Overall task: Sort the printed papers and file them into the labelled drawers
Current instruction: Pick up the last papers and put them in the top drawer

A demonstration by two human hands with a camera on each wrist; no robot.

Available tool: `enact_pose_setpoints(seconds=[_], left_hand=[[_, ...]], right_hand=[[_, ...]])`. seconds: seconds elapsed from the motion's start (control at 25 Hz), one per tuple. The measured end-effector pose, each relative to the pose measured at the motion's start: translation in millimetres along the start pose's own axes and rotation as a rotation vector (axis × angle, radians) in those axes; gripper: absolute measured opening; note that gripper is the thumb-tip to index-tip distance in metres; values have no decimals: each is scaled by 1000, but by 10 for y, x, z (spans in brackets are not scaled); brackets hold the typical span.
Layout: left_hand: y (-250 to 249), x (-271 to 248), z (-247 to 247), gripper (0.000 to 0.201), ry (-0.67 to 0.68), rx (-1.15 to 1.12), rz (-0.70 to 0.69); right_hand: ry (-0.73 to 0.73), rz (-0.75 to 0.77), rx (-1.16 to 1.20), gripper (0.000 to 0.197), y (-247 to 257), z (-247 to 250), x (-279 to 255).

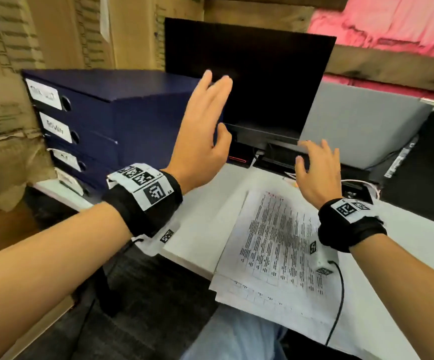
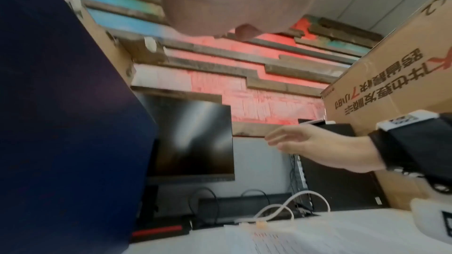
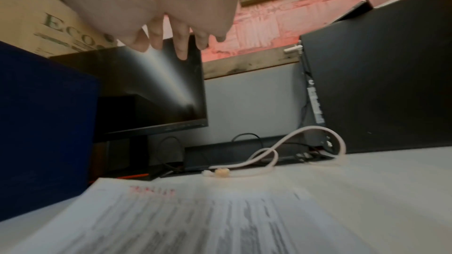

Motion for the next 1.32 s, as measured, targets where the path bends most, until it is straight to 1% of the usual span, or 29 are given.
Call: enact_pose_setpoints(seconds=[0.08, 0.12, 0.24, 0.32, 0.4, 0.48, 0.6, 0.68, 0.72, 0.8, 0.88, 0.92, 0.96, 1.08, 1.24, 1.32], left_hand=[[71, -54, -497, 55, 127, -49, 114], [149, -90, -736, 52, 209, -45, 180], [454, -269, -1263, 37, 467, 103, 339], [595, -395, -1479, 32, 638, 206, 463], [667, -484, -1600, 28, 778, 195, 592], [687, -524, -1646, 26, 858, 150, 639], [656, -494, -1689, 35, 884, 101, 661], [634, -469, -1679, 30, 858, 62, 649], [614, -457, -1670, 33, 859, 63, 625], [561, -448, -1678, 37, 912, 78, 548], [534, -460, -1714, 32, 944, 98, 496], [548, -473, -1730, 30, 951, 120, 498], [573, -487, -1742, 30, 963, 149, 522], [666, -532, -1754, 27, 989, 219, 629], [750, -543, -1736, 37, 903, 170, 796], [791, -530, -1710, 44, 887, 185, 860]], right_hand=[[27, -75, -93, 36, -151, -11, -78], [67, -97, -116, 37, -211, -34, -113], [279, -88, -187, 41, -242, -195, -251], [461, -97, -221, 44, -278, -362, -355], [631, -133, -196, 53, -308, -494, -440], [746, -168, -159, 65, -310, -554, -481], [796, -176, -98, 76, -330, -583, -479], [803, -157, -69, 74, -315, -588, -482], [794, -157, -58, 69, -307, -580, -480], [720, -159, -32, 48, -284, -546, -454], [646, -130, -25, 28, -254, -508, -427], [640, -117, -19, 21, -230, -485, -420], [652, -115, -7, 18, -212, -469, -418], [700, -148, 32, 31, -192, -430, -435], [750, -188, 81, 40, -245, -495, -438], [769, -183, 94, 41, -269, -525, -432]])
Point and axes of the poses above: each hand's wrist, its own x-axis towards the middle knuckle, its own z-axis out of the back of the hand, y = z × x, the point moved 1 cm from there along x, towards the middle knuckle, and after that the axes turned 2 degrees about z, right-handed, at the moved point
